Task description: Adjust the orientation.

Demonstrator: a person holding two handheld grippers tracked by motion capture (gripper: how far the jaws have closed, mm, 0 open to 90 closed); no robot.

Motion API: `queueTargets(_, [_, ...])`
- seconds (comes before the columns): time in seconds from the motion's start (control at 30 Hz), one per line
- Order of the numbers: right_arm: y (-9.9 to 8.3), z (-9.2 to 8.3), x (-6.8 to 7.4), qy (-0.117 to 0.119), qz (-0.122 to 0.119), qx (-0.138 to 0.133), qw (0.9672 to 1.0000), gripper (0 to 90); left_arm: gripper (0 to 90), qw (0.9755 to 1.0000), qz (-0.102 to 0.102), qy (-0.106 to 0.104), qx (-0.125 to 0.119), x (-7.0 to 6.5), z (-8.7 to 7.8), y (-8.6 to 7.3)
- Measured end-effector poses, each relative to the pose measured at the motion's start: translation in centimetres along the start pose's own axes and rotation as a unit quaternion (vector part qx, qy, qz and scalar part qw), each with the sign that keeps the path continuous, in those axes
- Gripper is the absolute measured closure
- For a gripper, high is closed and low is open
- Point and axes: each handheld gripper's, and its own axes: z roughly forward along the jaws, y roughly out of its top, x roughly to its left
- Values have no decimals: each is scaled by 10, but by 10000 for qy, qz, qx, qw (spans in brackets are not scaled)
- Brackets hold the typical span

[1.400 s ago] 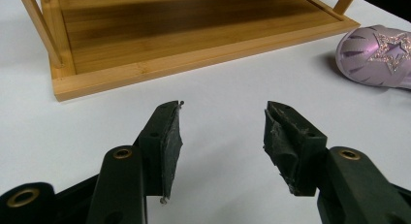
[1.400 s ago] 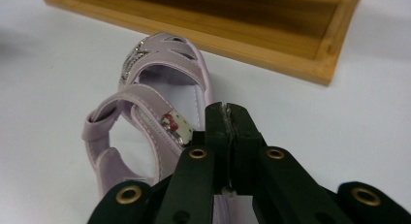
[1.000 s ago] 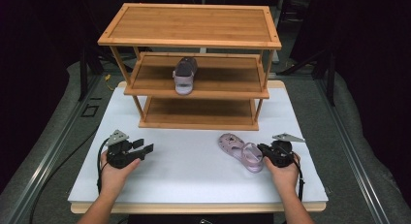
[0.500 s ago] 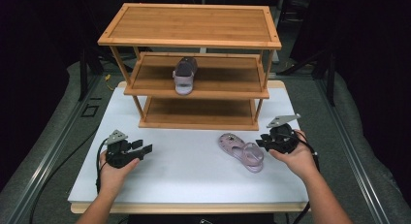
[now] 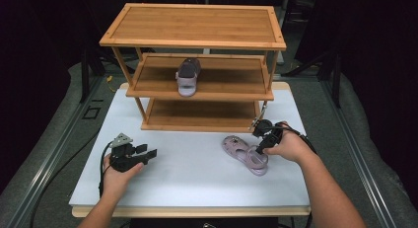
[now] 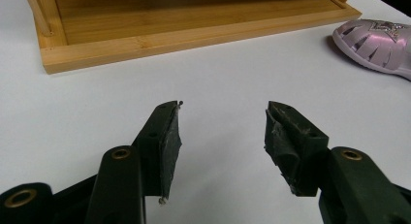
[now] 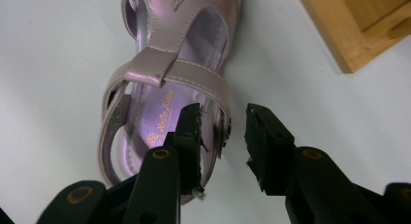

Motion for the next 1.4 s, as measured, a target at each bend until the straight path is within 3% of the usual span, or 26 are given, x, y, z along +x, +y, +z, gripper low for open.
queueTargets(0.13, [6,9,1,124,-76,200,9997,718,468,10000,6,-6,12,0,0,0])
queueTargets(0.3, [11,15,1,29,-134,422,9990,768,468,10000,-18,-15,6,1,-1,0])
queueTargets(0.47, [13,18,0,24,-131,591,9982,761,470,10000,-3,-21,32,0,0,0])
queueTargets(0.63, [15,20,0,9,-139,563,9983,796,470,10000,-11,-8,25,1,0,0])
queueTargets(0.87, [19,19,4,-83,-149,791,9967,817,471,10000,-28,-4,28,2,-1,0])
queueTargets(1.0, [19,19,7,-69,-42,664,9978,822,471,10000,-25,3,35,3,-1,0])
queueTargets(1.2, [19,17,8,-92,75,724,9973,828,471,10000,-44,19,33,4,-2,0])
queueTargets(1.27, [18,17,8,-198,106,670,9975,830,471,10000,-57,29,14,4,-2,0])
queueTargets(1.33, [18,15,8,-60,211,652,9976,831,471,10000,-53,26,28,4,-2,0])
queueTargets(1.37, [17,16,8,-96,245,556,9981,831,471,10000,-60,28,25,5,-2,0])
queueTargets(1.4, [17,14,8,-81,253,628,9977,831,472,10000,-60,33,21,5,-2,0])
